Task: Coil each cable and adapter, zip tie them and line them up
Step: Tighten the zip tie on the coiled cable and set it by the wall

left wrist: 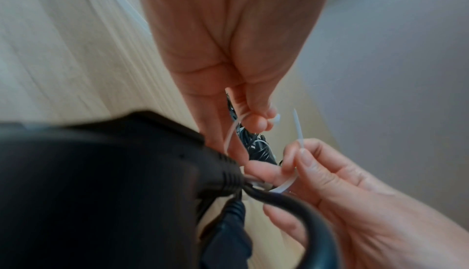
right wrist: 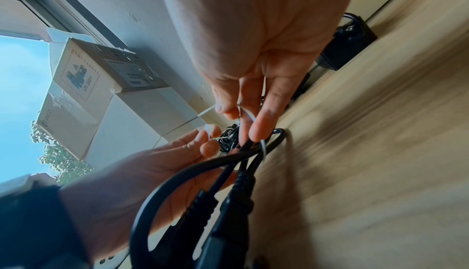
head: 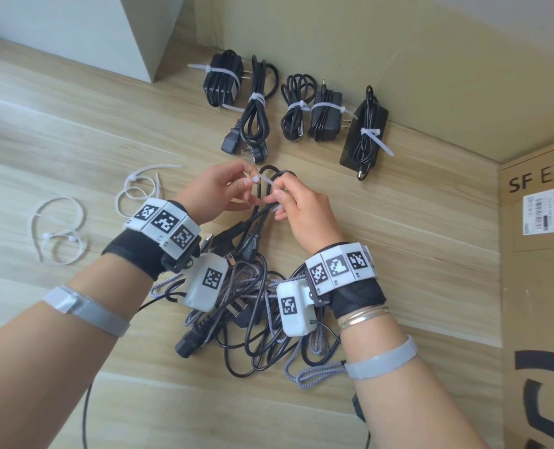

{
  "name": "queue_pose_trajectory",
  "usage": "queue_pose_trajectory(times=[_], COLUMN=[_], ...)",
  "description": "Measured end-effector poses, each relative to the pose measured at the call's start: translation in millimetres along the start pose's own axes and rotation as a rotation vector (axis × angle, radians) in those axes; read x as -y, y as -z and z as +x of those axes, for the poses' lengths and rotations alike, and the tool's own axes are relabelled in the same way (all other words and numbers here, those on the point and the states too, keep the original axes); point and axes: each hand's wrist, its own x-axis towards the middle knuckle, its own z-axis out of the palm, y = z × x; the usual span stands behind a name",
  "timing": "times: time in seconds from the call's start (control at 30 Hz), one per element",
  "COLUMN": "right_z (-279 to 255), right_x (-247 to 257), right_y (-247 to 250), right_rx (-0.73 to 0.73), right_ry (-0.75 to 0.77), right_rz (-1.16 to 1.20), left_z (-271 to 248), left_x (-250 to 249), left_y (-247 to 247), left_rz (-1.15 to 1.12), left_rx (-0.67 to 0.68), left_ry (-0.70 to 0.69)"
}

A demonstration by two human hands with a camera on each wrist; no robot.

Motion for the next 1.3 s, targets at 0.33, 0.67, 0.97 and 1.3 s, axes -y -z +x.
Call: queue_pose_trajectory(times=[0.33, 0.67, 0.97, 1.3], right_z=[1.2, 1.2, 1.8, 5.5], right_x=[-2.2, -0.1, 7.8, 9.8], right_y=[-2.8, -3.5, -5.0, -2.0], right_rx=[0.000, 0.008, 0.052, 0.095], right_ry=[-0.012, -0.020, -0.037, 0.086], right_rz=[-0.067, -0.091, -0.063, -0.288], left_z=[-3.2, -5.2, -4.6, -5.0], left_x=[-1.9, -3.8, -7.1, -12.2], left_y=[-1.3, -0.7, -4.0, -6.8], left_rz=[-0.043, -0.027, 0.048, 0.146], left_rx=[0.000, 0.016, 0.003, 0.007], left_ry=[-0.040, -0.019, -0.051, -0.017])
